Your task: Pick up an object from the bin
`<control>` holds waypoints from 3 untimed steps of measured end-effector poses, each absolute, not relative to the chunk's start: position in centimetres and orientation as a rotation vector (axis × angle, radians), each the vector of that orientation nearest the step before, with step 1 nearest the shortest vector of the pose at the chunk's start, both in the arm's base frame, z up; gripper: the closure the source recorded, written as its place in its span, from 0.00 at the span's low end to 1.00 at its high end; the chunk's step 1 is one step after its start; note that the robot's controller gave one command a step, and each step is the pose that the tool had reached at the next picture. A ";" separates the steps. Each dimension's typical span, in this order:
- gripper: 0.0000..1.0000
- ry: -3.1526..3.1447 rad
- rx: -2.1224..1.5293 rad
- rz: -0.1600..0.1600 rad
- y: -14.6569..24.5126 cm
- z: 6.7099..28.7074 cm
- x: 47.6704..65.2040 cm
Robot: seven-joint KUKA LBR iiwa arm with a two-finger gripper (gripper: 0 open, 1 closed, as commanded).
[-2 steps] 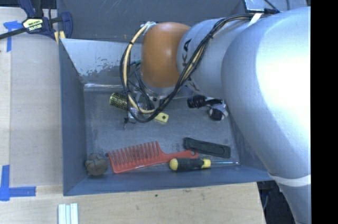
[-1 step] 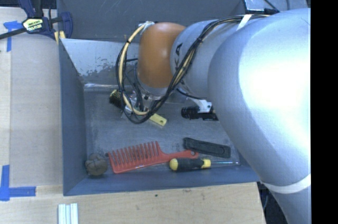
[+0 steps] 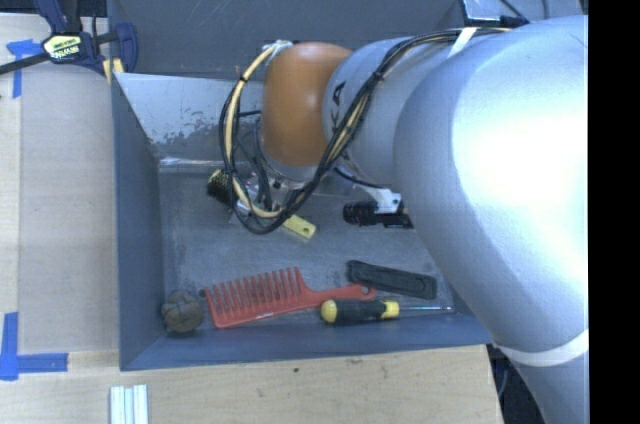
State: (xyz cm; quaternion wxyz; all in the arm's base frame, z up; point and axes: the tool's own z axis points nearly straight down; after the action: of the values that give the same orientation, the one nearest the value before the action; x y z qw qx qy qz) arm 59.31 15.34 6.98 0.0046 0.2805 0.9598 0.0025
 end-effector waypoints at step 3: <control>1.00 3.005 0.879 0.009 15.3 9.7 59.3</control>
Offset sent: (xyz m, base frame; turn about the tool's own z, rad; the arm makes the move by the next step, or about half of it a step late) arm 0.0000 -0.0001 0.0051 0.0000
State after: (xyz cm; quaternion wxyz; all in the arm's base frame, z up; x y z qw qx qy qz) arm 59.35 15.28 9.65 0.0055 0.2808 0.9598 0.0027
